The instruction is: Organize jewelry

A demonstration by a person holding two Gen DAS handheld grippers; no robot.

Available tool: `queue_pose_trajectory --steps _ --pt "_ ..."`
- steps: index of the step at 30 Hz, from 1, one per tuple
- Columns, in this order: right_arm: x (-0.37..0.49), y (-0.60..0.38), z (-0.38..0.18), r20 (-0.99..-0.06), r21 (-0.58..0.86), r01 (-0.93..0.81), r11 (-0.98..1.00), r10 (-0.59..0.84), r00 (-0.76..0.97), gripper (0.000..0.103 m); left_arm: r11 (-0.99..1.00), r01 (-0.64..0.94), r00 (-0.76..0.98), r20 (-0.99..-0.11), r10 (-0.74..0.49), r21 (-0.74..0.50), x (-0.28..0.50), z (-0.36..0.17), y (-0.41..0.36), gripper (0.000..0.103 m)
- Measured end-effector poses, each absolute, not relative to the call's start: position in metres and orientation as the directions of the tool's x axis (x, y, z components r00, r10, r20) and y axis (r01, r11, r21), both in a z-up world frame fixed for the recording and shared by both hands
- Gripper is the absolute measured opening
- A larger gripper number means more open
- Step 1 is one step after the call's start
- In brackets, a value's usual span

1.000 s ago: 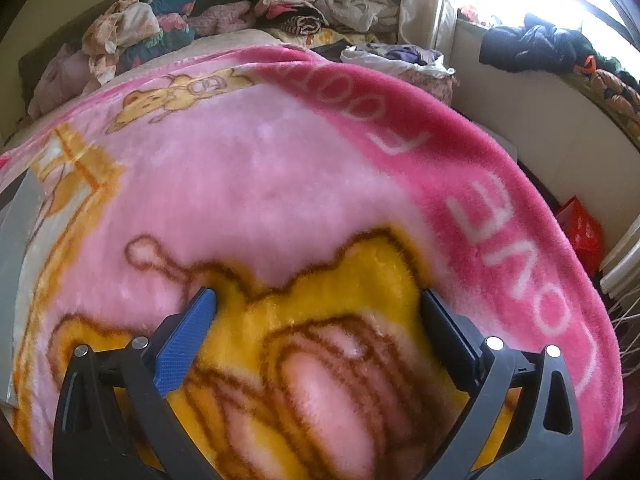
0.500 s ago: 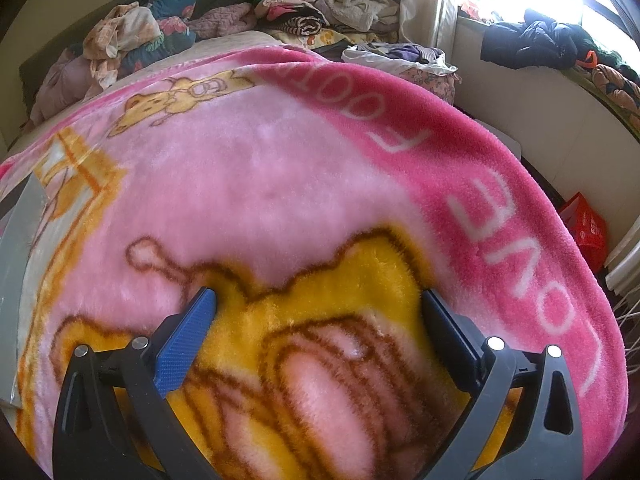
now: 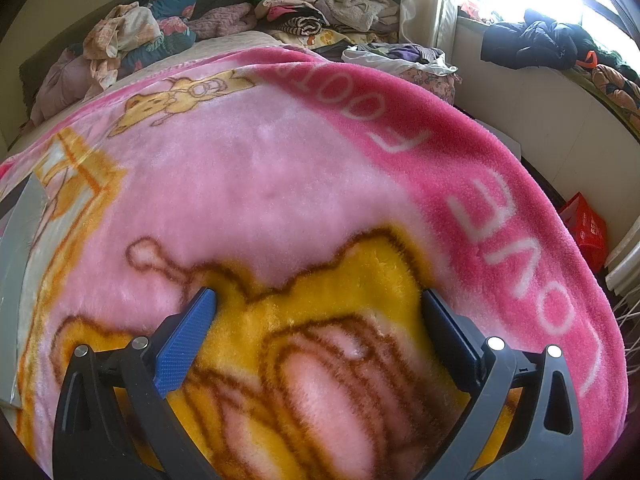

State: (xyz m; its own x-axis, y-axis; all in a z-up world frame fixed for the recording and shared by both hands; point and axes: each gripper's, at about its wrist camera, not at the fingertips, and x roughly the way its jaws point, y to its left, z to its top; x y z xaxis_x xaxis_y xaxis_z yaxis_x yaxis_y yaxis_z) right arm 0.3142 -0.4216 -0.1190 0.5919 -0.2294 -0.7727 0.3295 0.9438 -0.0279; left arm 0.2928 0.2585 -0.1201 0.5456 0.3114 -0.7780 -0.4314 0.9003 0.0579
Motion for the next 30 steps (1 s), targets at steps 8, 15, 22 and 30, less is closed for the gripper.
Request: queue_pose_trajectory --steps 8,15,22,30 --pt "0.3143 -0.4215 -0.119 -0.772 -0.028 0.33 0.944 -0.23 0.592 0.098 0.9 -0.431 0.546 -0.778 0.312 0.058 0.2931 -0.1204 0.2586 0.093" --pt "0.314 -0.4217 -0.119 -0.773 -0.028 0.33 0.944 -0.23 0.591 0.098 0.9 -0.431 0.546 -0.777 0.312 0.058 0.2933 -0.1207 0.2577 0.093" --pt "0.3135 -0.4222 -0.1178 -0.774 -0.029 0.33 0.943 -0.23 0.589 0.098 0.901 -0.431 0.549 -0.776 0.31 0.055 0.2918 -0.1205 0.2575 0.093" --pt "0.3142 -0.4221 -0.1179 -0.774 -0.029 0.33 0.943 -0.23 0.59 0.098 0.9 -0.432 0.549 -0.775 0.313 0.058 0.2918 -0.1203 0.2582 0.093"
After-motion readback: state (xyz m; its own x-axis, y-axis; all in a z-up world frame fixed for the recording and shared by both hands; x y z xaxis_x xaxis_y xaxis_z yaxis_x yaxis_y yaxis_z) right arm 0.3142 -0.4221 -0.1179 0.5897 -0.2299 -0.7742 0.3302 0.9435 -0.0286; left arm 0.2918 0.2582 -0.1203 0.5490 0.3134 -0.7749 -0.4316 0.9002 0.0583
